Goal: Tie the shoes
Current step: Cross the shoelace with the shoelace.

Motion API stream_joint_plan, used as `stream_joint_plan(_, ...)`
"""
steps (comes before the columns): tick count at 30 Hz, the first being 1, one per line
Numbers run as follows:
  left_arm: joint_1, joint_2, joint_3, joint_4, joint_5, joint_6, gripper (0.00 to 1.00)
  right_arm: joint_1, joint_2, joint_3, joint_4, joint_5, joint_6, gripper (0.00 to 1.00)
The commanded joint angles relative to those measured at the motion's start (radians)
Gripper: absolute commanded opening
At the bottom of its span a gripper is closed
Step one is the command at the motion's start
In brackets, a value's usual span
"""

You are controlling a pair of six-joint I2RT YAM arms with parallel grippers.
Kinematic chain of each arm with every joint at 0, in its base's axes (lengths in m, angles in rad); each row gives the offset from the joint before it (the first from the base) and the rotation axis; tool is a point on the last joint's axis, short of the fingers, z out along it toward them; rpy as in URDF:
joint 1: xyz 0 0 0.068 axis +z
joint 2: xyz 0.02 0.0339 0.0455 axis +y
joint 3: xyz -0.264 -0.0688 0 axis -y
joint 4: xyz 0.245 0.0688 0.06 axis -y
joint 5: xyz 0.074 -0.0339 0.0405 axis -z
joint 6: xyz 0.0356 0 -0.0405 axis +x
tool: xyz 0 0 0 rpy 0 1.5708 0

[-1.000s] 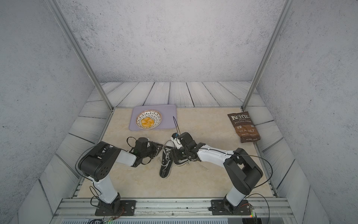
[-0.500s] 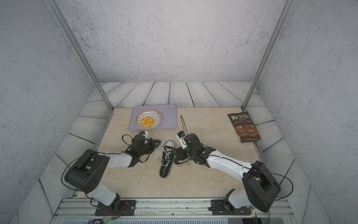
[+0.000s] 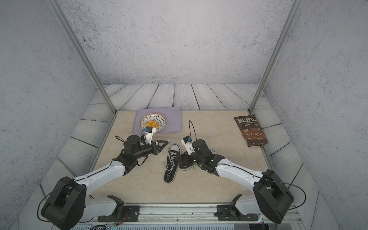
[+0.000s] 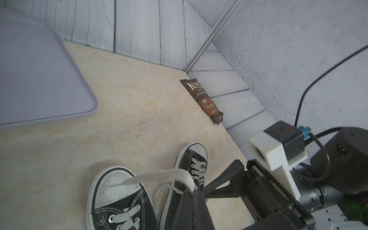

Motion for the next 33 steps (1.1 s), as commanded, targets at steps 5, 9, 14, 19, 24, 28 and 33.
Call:
stream_joint_plan(5,-0.005,-0.001,0.020,-0.007,0.144,0.110,0.00,-0.050,0.008,0.014,0.229,-0.098,0.383,0.73)
stream_joint_plan(9,-0.006,0.031,0.020,0.066,0.155,0.093,0.00,-0.053,0.024,0.006,0.359,-0.154,0.666,0.76)
stream_joint_plan(14,-0.014,0.073,0.019,0.156,0.173,0.082,0.00,-0.050,0.096,0.017,0.494,-0.217,0.886,0.78)
stream_joint_plan(19,-0.020,0.076,0.003,0.209,0.167,0.086,0.00,-0.031,0.162,-0.001,0.596,-0.208,0.981,0.79)
stream_joint_plan(24,-0.022,0.062,-0.018,0.196,0.201,0.106,0.00,-0.031,0.207,0.035,0.610,-0.193,0.978,0.79)
stream_joint_plan(28,-0.022,0.037,-0.042,0.166,0.217,0.126,0.00,-0.037,0.232,0.086,0.592,-0.185,0.938,0.73)
stream_joint_plan(33,-0.022,0.023,-0.062,0.137,0.207,0.168,0.00,-0.035,0.245,0.119,0.556,-0.196,0.865,0.09)
